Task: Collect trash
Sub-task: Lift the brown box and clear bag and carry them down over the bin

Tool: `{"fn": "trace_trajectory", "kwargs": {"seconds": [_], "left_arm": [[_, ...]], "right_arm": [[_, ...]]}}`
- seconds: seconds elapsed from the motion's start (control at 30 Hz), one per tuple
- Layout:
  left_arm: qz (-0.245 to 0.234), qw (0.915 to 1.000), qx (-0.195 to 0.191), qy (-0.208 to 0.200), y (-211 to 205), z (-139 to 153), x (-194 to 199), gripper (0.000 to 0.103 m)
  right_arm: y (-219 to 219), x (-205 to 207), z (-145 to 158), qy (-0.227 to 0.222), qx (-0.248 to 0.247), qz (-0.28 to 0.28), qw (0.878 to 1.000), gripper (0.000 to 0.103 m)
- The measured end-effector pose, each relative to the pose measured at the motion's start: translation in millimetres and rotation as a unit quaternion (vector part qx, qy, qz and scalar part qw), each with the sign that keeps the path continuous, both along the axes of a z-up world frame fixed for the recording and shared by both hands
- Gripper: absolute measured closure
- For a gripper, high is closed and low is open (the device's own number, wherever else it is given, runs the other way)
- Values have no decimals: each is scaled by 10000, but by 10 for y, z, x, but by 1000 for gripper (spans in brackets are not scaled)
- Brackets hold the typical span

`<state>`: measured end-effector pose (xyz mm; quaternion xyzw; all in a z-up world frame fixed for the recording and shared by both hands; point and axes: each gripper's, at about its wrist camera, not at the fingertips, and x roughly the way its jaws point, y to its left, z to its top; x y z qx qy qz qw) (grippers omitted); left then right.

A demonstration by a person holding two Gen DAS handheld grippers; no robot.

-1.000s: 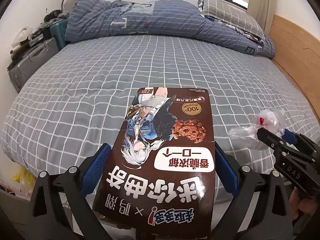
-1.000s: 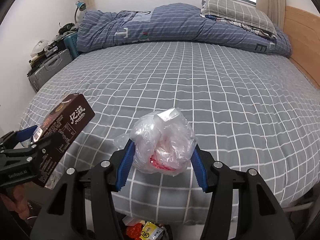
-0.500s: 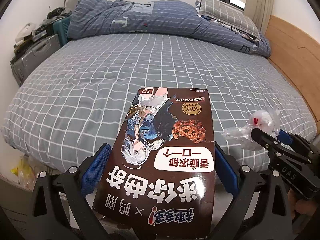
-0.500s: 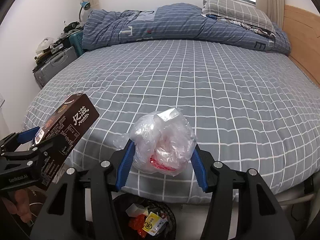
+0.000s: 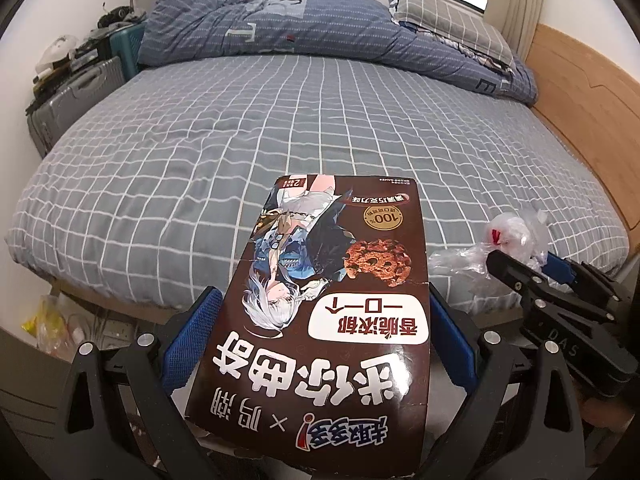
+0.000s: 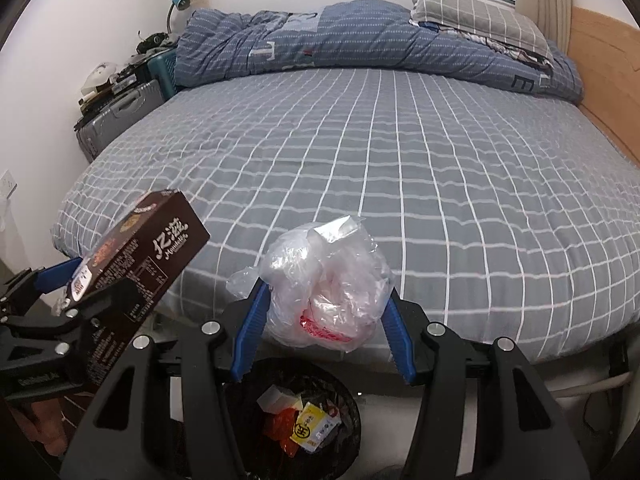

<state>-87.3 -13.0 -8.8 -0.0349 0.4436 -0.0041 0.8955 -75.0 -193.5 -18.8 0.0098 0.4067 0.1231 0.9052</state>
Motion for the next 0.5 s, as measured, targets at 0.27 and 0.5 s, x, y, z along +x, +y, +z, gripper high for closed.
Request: {"fn": "trace_trajectory", "kwargs": {"seconds": [0.27,0.5], "left_arm": [[85,9999,-71,95,60,-12,-231,8],[198,9996,-55,178,104,-30,-478,8]], "right_arm": [[-41,-229,-92,98,6,-93,9999,51],[-83,-422,-223,279,-19,-172,9995,51]]}}
